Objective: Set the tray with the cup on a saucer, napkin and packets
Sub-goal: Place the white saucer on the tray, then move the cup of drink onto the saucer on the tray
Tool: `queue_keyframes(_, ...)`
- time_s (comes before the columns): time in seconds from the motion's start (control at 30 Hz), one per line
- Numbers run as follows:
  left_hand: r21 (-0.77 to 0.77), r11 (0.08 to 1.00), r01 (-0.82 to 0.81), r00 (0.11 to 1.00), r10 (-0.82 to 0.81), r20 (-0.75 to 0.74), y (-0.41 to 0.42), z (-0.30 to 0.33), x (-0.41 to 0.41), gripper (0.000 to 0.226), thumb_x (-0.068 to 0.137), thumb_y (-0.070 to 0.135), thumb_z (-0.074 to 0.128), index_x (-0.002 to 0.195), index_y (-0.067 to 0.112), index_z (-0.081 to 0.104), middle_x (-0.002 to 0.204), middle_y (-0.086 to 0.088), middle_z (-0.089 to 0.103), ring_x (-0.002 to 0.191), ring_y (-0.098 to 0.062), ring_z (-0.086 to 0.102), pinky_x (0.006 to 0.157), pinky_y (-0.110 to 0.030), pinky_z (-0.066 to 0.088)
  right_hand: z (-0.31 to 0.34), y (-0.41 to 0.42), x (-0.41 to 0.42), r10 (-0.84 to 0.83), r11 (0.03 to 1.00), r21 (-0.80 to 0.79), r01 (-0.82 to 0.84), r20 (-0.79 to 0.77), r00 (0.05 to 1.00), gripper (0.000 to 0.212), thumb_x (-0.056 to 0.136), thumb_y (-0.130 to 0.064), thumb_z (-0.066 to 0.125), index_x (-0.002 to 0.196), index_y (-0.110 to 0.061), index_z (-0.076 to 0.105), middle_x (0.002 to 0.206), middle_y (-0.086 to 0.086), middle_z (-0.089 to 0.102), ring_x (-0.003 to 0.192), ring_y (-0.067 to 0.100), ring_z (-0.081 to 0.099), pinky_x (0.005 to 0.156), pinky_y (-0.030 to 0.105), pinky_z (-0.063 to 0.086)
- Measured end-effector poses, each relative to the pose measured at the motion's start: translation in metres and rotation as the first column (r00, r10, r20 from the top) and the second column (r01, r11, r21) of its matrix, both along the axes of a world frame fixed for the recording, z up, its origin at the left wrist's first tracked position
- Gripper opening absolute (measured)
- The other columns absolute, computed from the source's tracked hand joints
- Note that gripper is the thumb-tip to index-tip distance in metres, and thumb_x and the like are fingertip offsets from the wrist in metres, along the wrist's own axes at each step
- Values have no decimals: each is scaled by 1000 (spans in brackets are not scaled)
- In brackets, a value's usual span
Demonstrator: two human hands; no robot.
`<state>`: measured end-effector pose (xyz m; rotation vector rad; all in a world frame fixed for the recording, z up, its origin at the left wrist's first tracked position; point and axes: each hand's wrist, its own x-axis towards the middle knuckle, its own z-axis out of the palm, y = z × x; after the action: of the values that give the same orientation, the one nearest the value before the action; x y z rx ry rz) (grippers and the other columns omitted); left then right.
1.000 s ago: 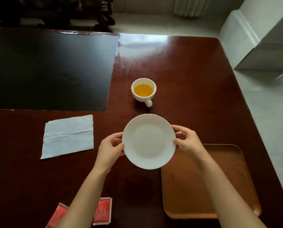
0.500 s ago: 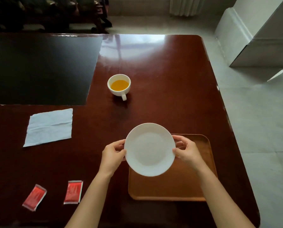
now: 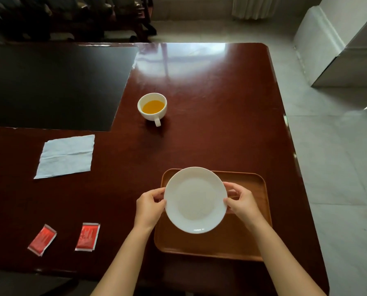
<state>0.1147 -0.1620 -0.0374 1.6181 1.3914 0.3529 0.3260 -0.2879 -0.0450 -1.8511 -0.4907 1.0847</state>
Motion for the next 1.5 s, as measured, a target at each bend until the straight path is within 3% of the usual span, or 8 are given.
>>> queue_keyframes(0.4, -24, 1000, -14, 997, 12, -72, -3, -8, -3, 33, 79, 10, 72, 111, 15, 68, 91, 2, 73, 84, -13, 67, 77, -40, 60, -10, 0, 0, 61, 996, -62, -56, 83, 995, 42, 79, -3, 68, 111, -30, 62, 95, -14, 62, 87, 11, 60, 52, 21, 56)
queue_keyframes(0.53, -45, 999, 6, 996, -10, -88, 2, -8, -5, 31, 80, 10, 71, 111, 11, 68, 91, -1, 73, 80, -12, 68, 72, -32, 60, -9, 1, 5, 123, 989, -96, -111, 125, 985, 38, 80, -7, 69, 113, -27, 63, 93, -9, 64, 85, 11, 62, 54, 21, 57)
queue_keyframes(0.7, 0, 1000, 12, 996, -12, -94, 17, 0, -10, 25, 85, 12, 66, 110, 11, 66, 86, 3, 69, 65, -4, 69, 58, -12, 52, 3, 12, 18, 217, 967, -217, -131, 440, 872, 32, 83, -12, 65, 114, -17, 62, 92, -4, 61, 84, 13, 58, 70, 27, 53)
queue_keyframes(0.8, 84, 996, 19, 995, -11, -95, 35, 11, -14, 22, 85, 14, 66, 107, 12, 67, 83, 6, 68, 70, -3, 67, 60, -7, 47, 16, 35, 20, 255, 963, -218, -159, 543, 800, 33, 83, -14, 63, 116, -16, 60, 91, -2, 62, 83, 15, 58, 69, 30, 53)
queue_keyframes(1.0, 312, 899, 306, 933, -219, -286, 108, 38, -16, 53, 79, 28, 74, 127, 20, 53, 118, -1, 62, 102, -13, 60, 85, -32, 54, 41, 120, 14, 320, 947, -201, -251, 675, 665, 55, 77, -33, 71, 127, -20, 51, 111, 7, 61, 107, 23, 52, 81, 36, 48)
queue_keyframes(1.13, 353, 803, 480, 838, -301, -454, 184, 57, -5, 76, 76, 37, 74, 140, 25, 35, 141, -3, 47, 129, -21, 45, 110, -53, 32, 55, 195, 21, 401, 913, -271, -304, 729, 555, 76, 70, -45, 73, 136, -25, 38, 129, 9, 49, 123, 27, 39, 93, 44, 42)
queue_keyframes(1.33, 290, 769, 570, 778, -392, -490, 292, 69, 24, 106, 70, 39, 78, 147, 34, 5, 154, 3, 29, 141, -17, 26, 113, -60, 6, 54, 295, 43, 539, 831, -283, -479, 623, 567, 102, 67, -40, 78, 146, -27, 14, 151, 7, 25, 139, 23, 14, 111, 45, 28)
queue_keyframes(1.5, 158, 686, 710, 664, -577, -476, 341, 50, 53, 123, 65, 38, 82, 146, 32, -10, 159, 4, 11, 144, -17, 14, 116, -57, 6, 36, 342, 49, 629, 767, -290, -573, 515, 582, 111, 66, -26, 82, 147, -15, 7, 155, 8, 21, 141, 21, 18, 114, 36, 23)
